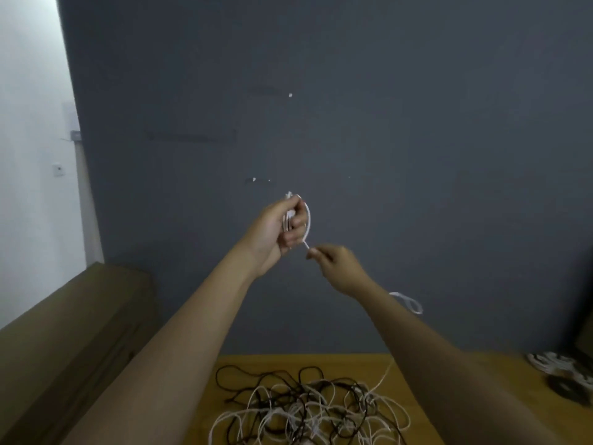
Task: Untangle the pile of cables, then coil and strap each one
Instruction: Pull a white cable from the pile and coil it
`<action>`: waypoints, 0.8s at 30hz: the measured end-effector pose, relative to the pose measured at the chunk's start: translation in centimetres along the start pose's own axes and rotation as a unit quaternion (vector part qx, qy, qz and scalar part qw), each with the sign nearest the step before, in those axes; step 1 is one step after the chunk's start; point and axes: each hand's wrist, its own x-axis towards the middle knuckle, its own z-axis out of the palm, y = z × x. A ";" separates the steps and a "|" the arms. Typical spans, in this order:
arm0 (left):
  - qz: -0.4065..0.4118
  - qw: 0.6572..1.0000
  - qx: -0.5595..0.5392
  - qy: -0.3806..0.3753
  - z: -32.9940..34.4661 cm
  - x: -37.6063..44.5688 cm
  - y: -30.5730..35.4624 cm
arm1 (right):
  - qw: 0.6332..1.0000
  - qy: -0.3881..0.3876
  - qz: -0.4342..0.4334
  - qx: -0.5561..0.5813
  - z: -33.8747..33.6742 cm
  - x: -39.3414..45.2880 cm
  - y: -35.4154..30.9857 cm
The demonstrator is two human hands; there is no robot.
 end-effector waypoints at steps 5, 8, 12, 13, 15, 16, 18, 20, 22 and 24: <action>0.020 0.956 0.236 0.171 -1.6 0.5 -5.0 | 0.996 -0.069 0.001 0.064 4.6 -6.1 0.5; 0.004 0.890 0.435 0.138 -3.6 0.2 -8.0 | 0.989 -0.087 0.019 0.120 5.8 -8.5 0.5; -0.090 0.757 0.647 -0.026 -6.7 -1.3 -10.9 | 0.993 -0.082 0.028 0.081 6.0 -9.6 1.4; -0.106 0.743 0.659 -0.060 -7.1 -1.8 -11.3 | 0.995 -0.077 0.024 0.054 5.7 -9.7 1.7; -0.139 0.742 0.646 -0.111 -7.9 -3.2 -12.3 | 0.997 -0.056 0.036 0.037 5.0 -9.6 2.5; -0.165 0.754 0.624 -0.123 -8.0 -4.0 -12.6 | 0.997 -0.040 0.049 0.048 4.7 -9.6 2.9; -0.184 0.783 0.579 -0.133 -7.9 -5.5 -13.1 | 0.997 -0.004 0.058 0.059 4.4 -9.4 3.3; -0.184 0.831 0.506 -0.137 -7.6 -6.6 -13.4 | 0.997 0.024 0.042 0.055 4.9 -9.1 3.6; -0.222 0.889 0.373 -0.142 -7.4 -7.5 -13.4 | 0.993 0.046 0.053 0.094 6.0 -8.7 3.7; -0.248 0.936 0.205 -0.143 -7.6 -8.0 -13.3 | 0.978 0.055 0.093 0.176 7.7 -8.9 3.6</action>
